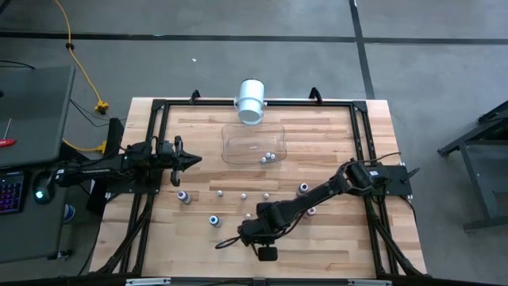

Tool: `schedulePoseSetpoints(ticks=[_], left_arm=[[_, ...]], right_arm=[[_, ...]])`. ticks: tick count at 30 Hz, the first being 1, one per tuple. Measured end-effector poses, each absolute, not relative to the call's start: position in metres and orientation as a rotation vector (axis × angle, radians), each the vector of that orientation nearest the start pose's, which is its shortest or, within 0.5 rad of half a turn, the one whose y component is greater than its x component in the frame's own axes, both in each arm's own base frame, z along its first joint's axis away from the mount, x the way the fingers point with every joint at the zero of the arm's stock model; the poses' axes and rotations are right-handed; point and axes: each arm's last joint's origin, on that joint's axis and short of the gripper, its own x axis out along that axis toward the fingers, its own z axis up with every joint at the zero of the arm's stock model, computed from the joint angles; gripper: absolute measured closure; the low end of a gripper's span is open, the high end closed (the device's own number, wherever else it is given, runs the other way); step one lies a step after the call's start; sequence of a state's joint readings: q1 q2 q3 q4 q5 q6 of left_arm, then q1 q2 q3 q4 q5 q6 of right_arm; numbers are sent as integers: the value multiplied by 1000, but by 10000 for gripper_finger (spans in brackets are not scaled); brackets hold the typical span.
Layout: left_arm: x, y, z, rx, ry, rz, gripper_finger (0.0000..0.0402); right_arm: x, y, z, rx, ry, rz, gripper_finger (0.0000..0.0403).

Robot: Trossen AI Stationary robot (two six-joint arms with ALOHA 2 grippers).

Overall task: Pick & Place food coloring
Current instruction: Put the small brown food coloring bottle into the transparent bin

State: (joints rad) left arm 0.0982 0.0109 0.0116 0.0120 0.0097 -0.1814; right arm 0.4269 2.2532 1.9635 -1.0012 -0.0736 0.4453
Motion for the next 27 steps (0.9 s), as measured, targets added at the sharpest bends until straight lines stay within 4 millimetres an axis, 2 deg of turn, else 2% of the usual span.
schedulePoseSetpoints(ticks=[11,18,27], left_arm=[[97,9,168,-181,-21,87,401],[97,9,168,-181,-21,88,401],[97,9,168,-181,-21,88,401]], right_arm=[[416,165,301,2,1281,-34,357],[408,138,319,32,1267,-95,357],[415,98,326,63,1255,-146,357]])
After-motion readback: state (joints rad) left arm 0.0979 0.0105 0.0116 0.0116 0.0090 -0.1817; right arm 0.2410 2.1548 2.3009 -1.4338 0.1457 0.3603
